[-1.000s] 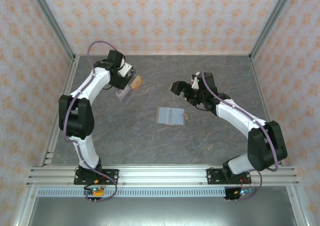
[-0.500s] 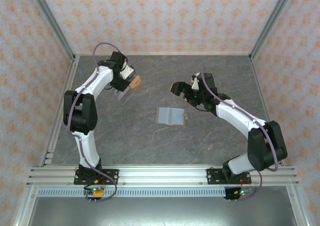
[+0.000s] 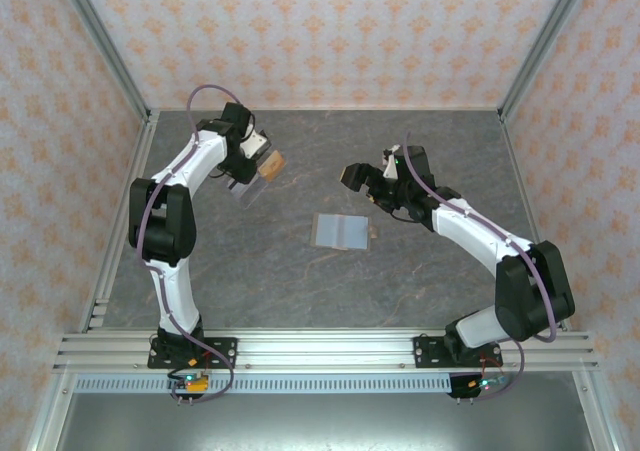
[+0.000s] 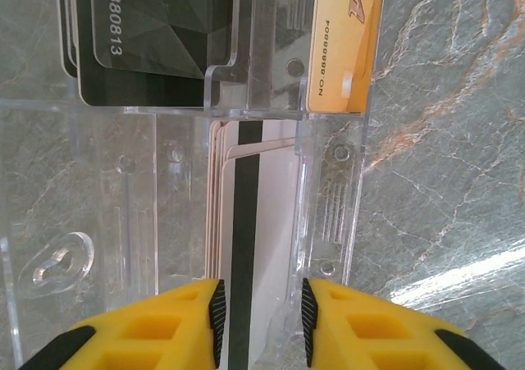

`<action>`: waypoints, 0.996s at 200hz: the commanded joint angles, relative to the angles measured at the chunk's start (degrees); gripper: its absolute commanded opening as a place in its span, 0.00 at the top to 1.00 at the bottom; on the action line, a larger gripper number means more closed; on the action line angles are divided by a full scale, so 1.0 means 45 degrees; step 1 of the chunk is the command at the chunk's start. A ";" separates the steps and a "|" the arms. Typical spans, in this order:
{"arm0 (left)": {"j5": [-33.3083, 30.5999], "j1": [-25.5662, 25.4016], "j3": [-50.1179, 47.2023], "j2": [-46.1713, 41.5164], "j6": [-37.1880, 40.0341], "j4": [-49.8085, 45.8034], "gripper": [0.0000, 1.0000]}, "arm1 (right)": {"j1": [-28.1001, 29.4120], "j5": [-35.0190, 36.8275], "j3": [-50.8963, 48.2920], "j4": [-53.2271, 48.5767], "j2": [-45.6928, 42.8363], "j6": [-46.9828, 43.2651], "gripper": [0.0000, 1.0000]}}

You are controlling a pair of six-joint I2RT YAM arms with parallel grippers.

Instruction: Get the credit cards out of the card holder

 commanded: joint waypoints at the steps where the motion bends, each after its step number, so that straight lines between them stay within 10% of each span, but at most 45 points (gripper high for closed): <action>1: 0.0177 0.0081 0.0326 -0.0729 -0.0436 -0.0265 0.66 | -0.0014 0.0112 -0.0171 -0.0058 -0.0301 -0.0186 0.01; 100: 0.0828 0.0005 -0.3490 -0.4702 -0.7094 0.2295 0.49 | 0.2534 0.4419 0.1237 -0.3987 0.1380 -0.1742 0.17; 199: 0.2471 -0.1751 -0.7879 -0.7146 -1.1767 0.5648 0.56 | 0.3911 0.6722 0.3443 -0.6329 0.4744 -0.2480 0.35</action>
